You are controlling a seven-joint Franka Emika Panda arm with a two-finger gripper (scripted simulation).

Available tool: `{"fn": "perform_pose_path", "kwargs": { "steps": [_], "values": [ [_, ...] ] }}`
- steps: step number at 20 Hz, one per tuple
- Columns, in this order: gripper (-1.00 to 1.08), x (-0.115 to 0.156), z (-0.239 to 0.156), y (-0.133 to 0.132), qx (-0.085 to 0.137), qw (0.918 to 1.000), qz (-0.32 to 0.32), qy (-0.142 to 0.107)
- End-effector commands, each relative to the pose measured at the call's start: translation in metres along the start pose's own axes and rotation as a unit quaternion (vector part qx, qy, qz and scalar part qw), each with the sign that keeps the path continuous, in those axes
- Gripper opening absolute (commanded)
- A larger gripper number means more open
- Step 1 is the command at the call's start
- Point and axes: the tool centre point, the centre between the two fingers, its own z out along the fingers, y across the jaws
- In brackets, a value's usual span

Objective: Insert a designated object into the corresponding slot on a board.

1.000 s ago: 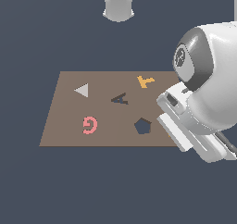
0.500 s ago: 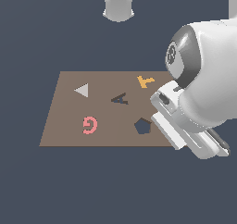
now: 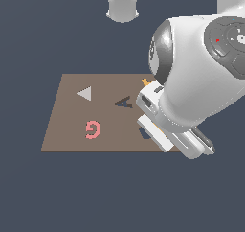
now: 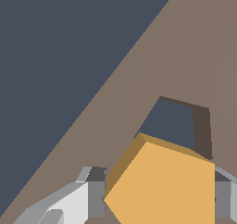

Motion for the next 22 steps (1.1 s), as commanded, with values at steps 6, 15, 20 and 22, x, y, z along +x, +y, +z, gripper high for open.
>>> {"fn": "perform_pose_path", "kwargs": {
  "steps": [6,15,20,22],
  "values": [
    [-1.00,0.020,-0.002,0.017,0.000,0.9996,-0.028,0.000],
    [-1.00,0.024,-0.001,0.019,0.000,0.9995,-0.032,0.000],
    [-1.00,0.024,0.007,0.019,0.000,0.9995,-0.033,0.000],
    [1.00,0.024,0.007,0.019,0.000,0.9995,-0.033,0.000]
  ]
}}
